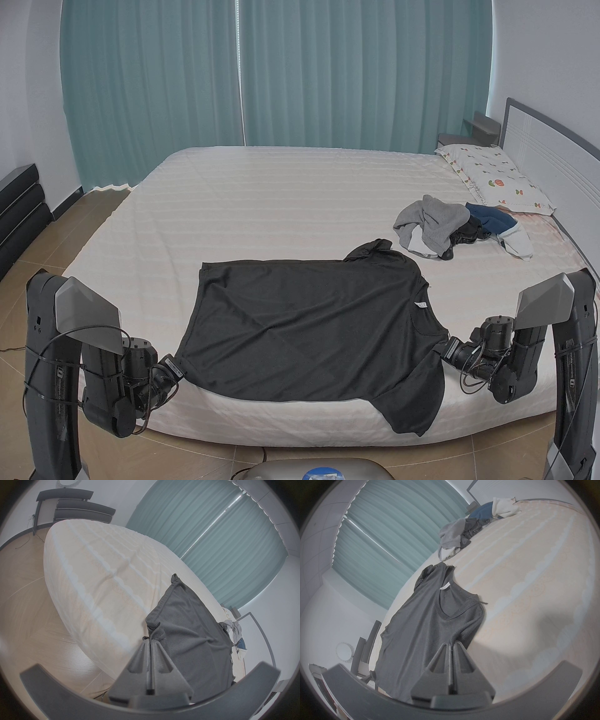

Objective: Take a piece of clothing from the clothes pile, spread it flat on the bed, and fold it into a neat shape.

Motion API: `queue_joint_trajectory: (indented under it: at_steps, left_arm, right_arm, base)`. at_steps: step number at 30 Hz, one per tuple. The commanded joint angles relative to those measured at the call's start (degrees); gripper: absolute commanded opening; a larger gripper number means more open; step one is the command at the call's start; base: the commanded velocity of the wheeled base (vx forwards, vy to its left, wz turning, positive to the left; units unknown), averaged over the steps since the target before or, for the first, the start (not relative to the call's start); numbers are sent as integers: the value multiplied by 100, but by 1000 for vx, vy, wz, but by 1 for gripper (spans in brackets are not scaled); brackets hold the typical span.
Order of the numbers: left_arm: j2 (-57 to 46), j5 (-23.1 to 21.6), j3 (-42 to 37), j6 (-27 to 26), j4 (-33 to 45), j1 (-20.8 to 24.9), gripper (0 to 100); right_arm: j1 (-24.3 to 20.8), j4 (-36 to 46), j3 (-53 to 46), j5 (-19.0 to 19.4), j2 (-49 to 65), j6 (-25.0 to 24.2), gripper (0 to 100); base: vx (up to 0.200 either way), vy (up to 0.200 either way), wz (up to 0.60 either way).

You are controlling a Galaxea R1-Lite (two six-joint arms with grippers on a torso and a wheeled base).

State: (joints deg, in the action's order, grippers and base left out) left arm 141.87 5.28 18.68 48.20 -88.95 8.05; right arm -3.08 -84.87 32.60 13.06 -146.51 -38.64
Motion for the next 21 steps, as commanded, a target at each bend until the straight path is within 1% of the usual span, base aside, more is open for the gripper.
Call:
queue_joint_trajectory:
  at_steps: [1, 2, 3, 7, 10, 18, 19, 21]
  left_arm:
    - [-2, 8, 13, 49, -87, -5, 0]
    - [-2, 8, 13, 49, -87, -5, 0]
    - [-2, 17, 13, 67, -96, 4, 0]
    - [7, 17, 22, 67, -96, 4, 0]
    - [7, 17, 40, 67, -87, 4, 0]
    - [7, 26, 40, 58, -87, 13, 0]
    - [7, 26, 40, 58, -87, 13, 0]
    - [7, 26, 40, 67, -87, 13, 0]
  right_arm:
    - [106, 867, 950, -5, 122, 32, 0]
    - [115, 885, 968, -5, 122, 32, 0]
    - [124, 1122, 1258, 4, 149, 50, 0]
    - [80, 1201, 1478, 13, 87, 50, 0]
    - [71, 1236, 1829, 22, -97, 50, 0]
    - [124, 1219, 1899, 74, -256, 59, 0]
    - [115, 1157, 1873, 74, -256, 59, 100]
    - [115, 1122, 1776, 74, -176, 50, 100]
  base:
    - [0, 0, 0]
    - [0, 0, 0]
    - [0, 0, 0]
    - [0, 0, 0]
    - [0, 0, 0]
    - [0, 0, 0]
    - [0, 0, 0]
    - [0, 0, 0]
